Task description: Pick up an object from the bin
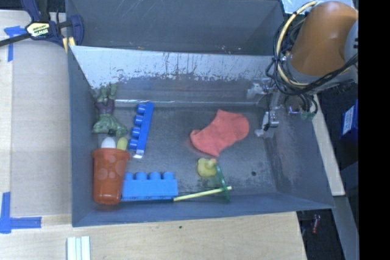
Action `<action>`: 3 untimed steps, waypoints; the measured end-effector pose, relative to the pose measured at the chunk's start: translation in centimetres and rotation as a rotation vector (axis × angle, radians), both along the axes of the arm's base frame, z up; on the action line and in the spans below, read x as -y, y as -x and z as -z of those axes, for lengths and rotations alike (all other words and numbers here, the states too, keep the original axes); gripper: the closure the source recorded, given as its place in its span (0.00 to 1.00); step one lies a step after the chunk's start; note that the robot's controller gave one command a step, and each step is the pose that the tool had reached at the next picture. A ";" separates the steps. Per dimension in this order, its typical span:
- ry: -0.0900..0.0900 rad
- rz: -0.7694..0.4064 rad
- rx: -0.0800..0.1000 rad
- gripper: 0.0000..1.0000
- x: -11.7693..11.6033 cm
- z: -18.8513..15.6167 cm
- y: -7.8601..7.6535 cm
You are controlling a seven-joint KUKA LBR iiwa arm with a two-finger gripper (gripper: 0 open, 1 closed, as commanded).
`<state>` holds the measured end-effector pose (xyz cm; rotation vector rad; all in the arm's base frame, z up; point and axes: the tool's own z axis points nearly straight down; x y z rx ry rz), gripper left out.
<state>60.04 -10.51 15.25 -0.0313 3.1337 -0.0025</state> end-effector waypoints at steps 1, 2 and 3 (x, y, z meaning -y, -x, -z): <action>-0.001 0.109 0.002 0.00 -1.3 3.5 -0.2; 0.002 -0.193 0.004 0.00 -3.9 6.4 -0.3; 0.005 -0.252 0.012 1.00 -3.8 8.0 -1.4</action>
Offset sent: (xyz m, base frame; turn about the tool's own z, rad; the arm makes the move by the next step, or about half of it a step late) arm 0.0029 0.0575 -0.0825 -0.1328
